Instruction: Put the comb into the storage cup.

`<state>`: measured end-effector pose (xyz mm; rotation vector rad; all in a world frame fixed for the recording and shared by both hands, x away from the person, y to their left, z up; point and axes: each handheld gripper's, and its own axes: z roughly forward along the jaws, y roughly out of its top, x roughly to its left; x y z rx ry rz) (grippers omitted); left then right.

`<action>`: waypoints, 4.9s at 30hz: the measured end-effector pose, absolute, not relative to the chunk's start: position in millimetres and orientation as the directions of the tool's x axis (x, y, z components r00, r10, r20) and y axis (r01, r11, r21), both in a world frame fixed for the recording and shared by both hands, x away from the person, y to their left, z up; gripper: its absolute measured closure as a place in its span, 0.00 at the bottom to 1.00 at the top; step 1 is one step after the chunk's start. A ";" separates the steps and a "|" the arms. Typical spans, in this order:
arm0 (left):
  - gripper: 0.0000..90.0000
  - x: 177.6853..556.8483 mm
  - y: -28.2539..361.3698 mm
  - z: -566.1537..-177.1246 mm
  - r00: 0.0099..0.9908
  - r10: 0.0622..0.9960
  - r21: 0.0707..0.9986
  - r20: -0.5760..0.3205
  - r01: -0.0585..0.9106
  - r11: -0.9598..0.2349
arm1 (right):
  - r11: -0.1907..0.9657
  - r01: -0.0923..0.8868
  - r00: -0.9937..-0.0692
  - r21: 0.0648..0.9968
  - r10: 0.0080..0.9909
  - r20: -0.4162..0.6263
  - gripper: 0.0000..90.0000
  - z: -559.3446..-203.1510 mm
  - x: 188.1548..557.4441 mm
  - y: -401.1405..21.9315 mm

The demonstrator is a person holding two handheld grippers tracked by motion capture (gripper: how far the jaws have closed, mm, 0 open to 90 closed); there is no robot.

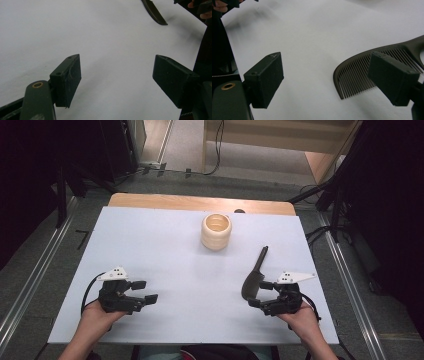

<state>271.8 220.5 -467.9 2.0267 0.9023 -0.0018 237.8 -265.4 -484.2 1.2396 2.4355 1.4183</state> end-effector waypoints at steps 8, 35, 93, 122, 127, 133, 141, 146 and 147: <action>0.26 272.6 219.8 -467.8 0.733 0.595 0.727 -0.329 0.599 -0.336 | 0.220 0.622 -0.654 0.752 0.675 0.343 0.13 -484.2 238.9 -266.1; 0.27 276.3 221.2 -470.7 0.733 0.591 0.721 -0.337 0.605 -0.339 | 0.212 0.627 -0.642 0.749 0.686 0.343 0.13 -483.4 242.3 -264.0; 0.27 279.7 218.6 -467.6 0.733 0.592 0.721 -0.335 0.604 -0.340 | 0.126 0.649 -0.521 0.750 0.792 0.318 0.14 -473.8 281.3 -285.6; 0.27 281.1 221.4 -467.7 0.733 0.589 0.725 -0.339 0.603 -0.334 | 0.128 0.646 -0.506 0.752 0.810 0.296 0.14 -464.0 324.1 -282.8; 0.27 281.0 221.4 -467.6 0.731 0.591 0.724 -0.341 0.606 -0.331 | 0.123 0.650 -0.495 0.750 0.818 0.294 0.14 -463.9 331.4 -285.1; 0.27 281.1 221.7 -467.6 0.729 0.593 0.723 -0.342 0.607 -0.329 | 0.130 0.660 -0.490 0.740 0.821 0.293 0.14 -462.0 340.7 -285.4; 0.27 281.6 222.7 -467.9 0.727 0.595 0.722 -0.342 0.609 -0.329 | 0.136 0.666 -0.485 0.733 0.826 0.288 0.14 -459.3 354.1 -284.8; 0.27 281.8 222.9 -468.0 0.727 0.595 0.721 -0.342 0.609 -0.330 | 0.136 0.667 -0.484 0.732 0.827 0.288 0.14 -459.7 361.6 -284.9; 0.27 281.6 222.7 -468.1 0.726 0.596 0.721 -0.343 0.610 -0.329 | 0.136 0.670 -0.481 0.730 0.828 0.288 0.14 -459.7 362.6 -284.9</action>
